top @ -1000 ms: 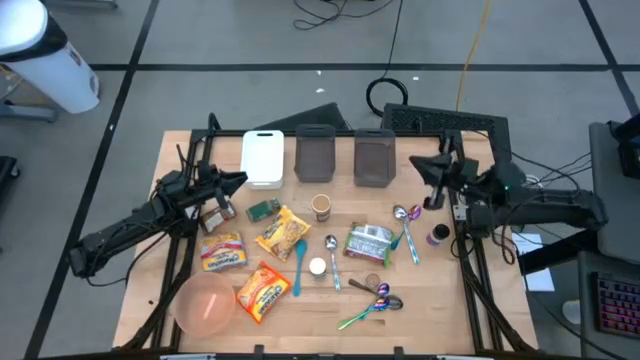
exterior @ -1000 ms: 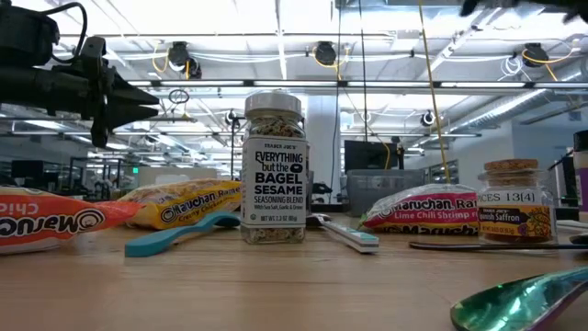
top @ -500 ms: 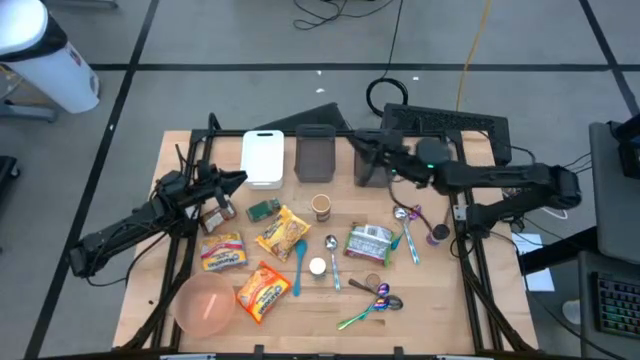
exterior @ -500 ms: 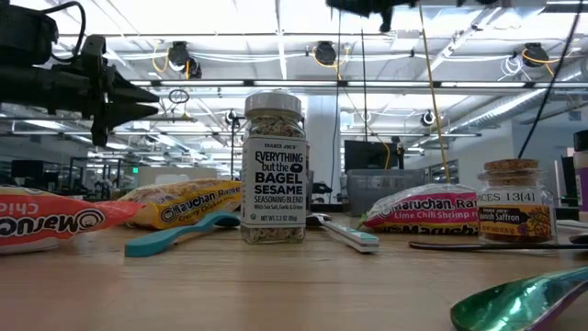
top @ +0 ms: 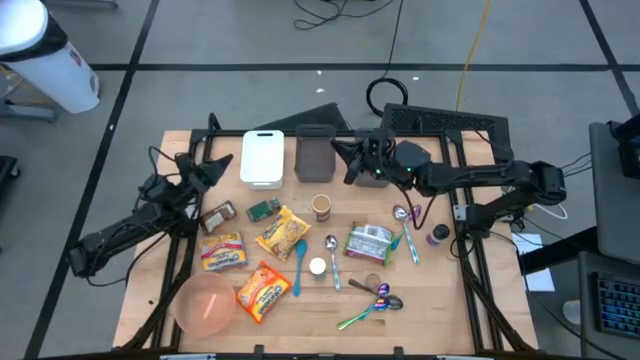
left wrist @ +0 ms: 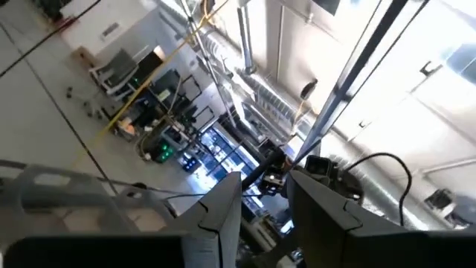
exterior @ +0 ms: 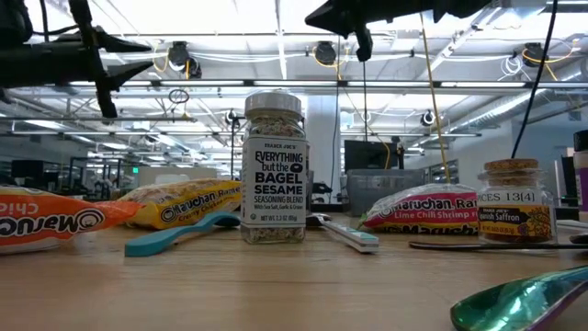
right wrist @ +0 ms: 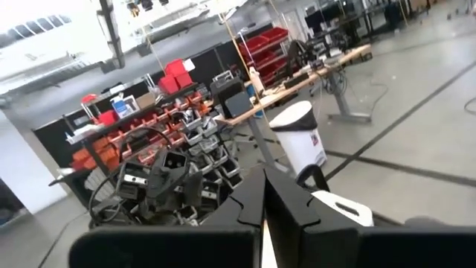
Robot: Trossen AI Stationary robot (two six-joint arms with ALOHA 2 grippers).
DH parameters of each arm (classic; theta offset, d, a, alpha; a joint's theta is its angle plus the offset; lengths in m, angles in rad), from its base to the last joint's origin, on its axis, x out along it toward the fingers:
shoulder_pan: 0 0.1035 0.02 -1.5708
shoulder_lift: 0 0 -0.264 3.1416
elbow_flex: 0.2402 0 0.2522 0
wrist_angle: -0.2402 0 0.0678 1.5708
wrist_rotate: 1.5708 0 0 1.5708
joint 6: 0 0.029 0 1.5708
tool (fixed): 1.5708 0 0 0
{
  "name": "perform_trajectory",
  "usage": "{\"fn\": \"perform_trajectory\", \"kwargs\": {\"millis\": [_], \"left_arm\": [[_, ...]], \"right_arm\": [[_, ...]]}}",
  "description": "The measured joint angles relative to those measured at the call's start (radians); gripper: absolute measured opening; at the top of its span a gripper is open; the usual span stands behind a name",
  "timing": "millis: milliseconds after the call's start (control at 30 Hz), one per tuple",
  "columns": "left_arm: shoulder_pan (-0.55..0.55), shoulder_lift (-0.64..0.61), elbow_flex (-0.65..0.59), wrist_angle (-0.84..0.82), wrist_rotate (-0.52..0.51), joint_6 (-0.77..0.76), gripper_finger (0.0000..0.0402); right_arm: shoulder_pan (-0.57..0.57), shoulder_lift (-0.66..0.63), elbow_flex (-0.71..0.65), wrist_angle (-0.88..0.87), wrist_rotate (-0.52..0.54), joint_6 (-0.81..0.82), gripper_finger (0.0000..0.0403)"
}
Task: Pick & Place Food Item
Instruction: Put the golden seasoning bottle into the white bin
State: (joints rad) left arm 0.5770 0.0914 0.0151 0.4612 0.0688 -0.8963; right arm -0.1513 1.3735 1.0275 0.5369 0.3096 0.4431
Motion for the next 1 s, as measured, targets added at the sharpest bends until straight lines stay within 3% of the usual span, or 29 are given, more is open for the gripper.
{"fn": "perform_trajectory", "kwargs": {"millis": [200, 367, 500, 700, 833, 1000], "left_arm": [[0.0, 0.002, 0.011, 0.016, -0.041, -0.162, 0.0115], [0.0, 0.03, 0.144, 0.003, 0.057, -0.065, 0.0115], [0.0, 0.102, 0.346, -0.221, 0.131, 0.075, 0.0115], [-0.004, 0.322, 0.704, -0.704, 0.228, 0.313, 0.0115], [-0.03, 0.482, 0.868, -0.855, 0.3, 0.405, 0.0115], [-0.07, 0.653, 1.005, -0.929, 0.307, 0.509, 0.0115]], "right_arm": [[0.0, -0.001, 0.0, 0.0, 0.0, 0.039, 0.0], [0.0, -0.006, 0.0, 0.024, 0.0, 0.037, 0.0007], [0.0, -0.01, 0.0, 0.051, -0.004, 0.039, 0.0019], [0.001, -0.01, 0.0, 0.066, -0.164, 0.042, 0.0045], [0.003, -0.008, 0.0, 0.057, -0.236, 0.043, 0.0072], [0.003, -0.008, 0.0, 0.054, -0.31, 0.038, 0.012]]}}
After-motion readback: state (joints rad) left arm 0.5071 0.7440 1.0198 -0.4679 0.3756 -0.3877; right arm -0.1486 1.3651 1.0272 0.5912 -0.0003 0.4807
